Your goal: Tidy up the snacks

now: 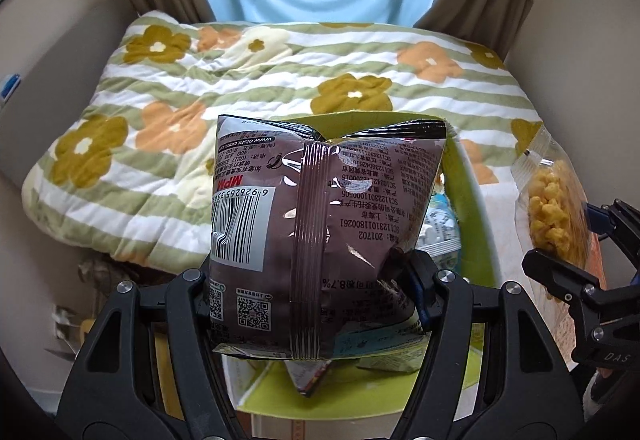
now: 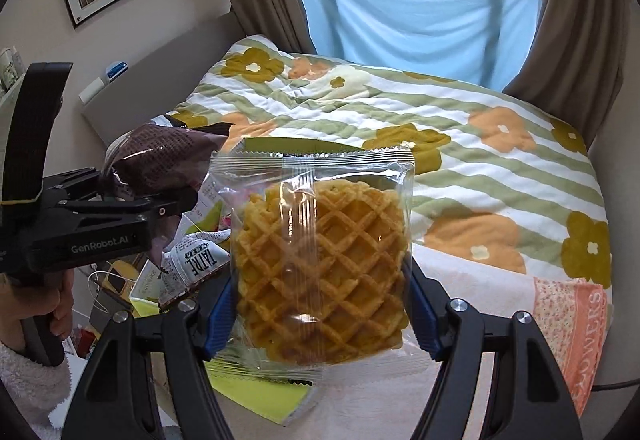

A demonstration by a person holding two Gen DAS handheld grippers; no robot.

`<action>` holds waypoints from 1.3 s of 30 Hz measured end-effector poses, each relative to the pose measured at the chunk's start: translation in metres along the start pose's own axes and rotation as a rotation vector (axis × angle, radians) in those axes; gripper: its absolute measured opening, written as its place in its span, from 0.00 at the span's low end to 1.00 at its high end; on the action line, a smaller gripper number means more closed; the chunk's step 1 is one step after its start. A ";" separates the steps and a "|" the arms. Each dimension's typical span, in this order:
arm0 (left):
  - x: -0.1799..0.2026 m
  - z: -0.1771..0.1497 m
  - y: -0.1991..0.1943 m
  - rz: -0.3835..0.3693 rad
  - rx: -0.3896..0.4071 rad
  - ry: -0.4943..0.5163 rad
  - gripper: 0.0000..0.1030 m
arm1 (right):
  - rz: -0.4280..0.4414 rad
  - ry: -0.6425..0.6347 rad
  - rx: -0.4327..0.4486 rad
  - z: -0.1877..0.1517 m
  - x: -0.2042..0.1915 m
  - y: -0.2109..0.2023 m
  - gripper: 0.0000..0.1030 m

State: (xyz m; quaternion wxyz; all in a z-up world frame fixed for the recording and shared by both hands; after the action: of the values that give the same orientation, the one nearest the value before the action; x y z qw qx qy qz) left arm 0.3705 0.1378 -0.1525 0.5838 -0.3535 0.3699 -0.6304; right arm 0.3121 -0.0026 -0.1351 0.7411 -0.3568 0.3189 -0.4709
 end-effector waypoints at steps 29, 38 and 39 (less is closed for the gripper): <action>-0.049 -0.055 -0.034 -0.047 0.042 -0.049 1.00 | -0.049 0.185 -0.028 -0.033 -0.041 0.009 0.68; -0.073 -0.077 -0.034 -0.066 0.051 -0.085 1.00 | -0.099 0.201 0.035 -0.039 -0.057 0.012 0.88; -0.073 -0.079 -0.034 -0.064 0.052 -0.084 1.00 | -0.120 0.212 0.044 -0.041 -0.056 0.010 0.88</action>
State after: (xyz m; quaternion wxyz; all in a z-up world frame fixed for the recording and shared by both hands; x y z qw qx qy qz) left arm 0.2896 0.2160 -0.1615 0.5872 -0.3762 0.3171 -0.6428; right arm 0.2641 0.0426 -0.1584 0.6815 -0.3069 0.3632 -0.5563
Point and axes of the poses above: each gripper's, at about its wrist camera, not at the fingertips, and y roughly the way its jaws point, x to its right, z to its top, the point moved 8 cm from there along y, roughly the way its jaws point, and after that the axes turned 4 degrees about -x, right-handed, at the moved point
